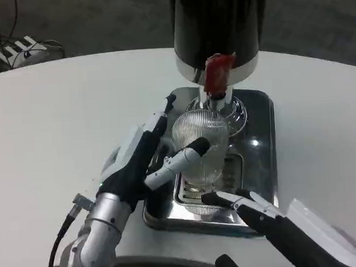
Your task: Grasp the cup under the faucet to collect the drink, then remove the cup.
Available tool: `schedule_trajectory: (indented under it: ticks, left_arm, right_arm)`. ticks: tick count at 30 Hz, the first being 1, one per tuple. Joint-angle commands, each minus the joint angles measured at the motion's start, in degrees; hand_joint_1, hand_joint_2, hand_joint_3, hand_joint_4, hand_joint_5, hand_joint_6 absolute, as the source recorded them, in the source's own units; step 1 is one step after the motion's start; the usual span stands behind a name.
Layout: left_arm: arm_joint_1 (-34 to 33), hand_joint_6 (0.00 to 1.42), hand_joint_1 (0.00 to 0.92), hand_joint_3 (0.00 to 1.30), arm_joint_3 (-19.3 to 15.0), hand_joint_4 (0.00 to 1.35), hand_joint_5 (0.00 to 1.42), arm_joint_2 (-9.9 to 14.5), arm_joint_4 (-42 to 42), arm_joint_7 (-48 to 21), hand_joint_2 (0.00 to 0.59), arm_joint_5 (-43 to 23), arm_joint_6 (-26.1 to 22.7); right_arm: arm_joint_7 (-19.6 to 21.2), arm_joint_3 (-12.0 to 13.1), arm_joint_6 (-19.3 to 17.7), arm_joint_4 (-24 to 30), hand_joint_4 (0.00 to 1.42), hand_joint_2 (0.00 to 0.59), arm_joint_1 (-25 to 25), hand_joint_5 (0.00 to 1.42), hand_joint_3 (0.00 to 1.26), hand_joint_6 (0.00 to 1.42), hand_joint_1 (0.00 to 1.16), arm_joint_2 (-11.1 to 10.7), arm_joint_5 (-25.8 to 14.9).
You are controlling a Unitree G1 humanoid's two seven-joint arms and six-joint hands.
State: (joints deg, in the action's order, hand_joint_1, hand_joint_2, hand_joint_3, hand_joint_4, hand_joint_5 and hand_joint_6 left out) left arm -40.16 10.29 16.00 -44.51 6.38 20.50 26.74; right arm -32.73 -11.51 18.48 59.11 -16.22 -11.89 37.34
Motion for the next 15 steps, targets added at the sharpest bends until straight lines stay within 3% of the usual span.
schedule_trajectory:
  ticks: [1, 8, 15]
  left_arm:
    - [1.9, 0.0, 0.0, 0.0, -0.2, 0.0, 0.0, 0.2, 1.2, -0.4, 0.035, -0.1, 0.0]
    - [3.3, 0.0, 0.0, 0.0, -2.3, 0.0, 0.0, -0.3, 5.2, -2.0, 0.034, -3.3, 0.0]
    - [7.1, 0.0, 0.0, 0.0, -4.2, 0.0, 0.0, -0.8, 20.3, -5.7, 0.028, -8.2, 0.3]
  right_arm:
    - [0.4, -0.1, -0.9, 0.9, 0.11, 0.522, -0.7, 0.0, 0.16, 0.0, 0.78, 0.1, -0.3]
    - [0.3, -0.1, -0.8, 0.9, 0.11, 0.522, -0.8, 0.0, 0.16, 0.0, 0.78, 0.1, -0.3]
    - [0.1, -0.4, -0.5, 0.9, 0.11, 0.522, -0.4, 0.0, 0.16, 0.0, 0.78, -0.1, -0.2]
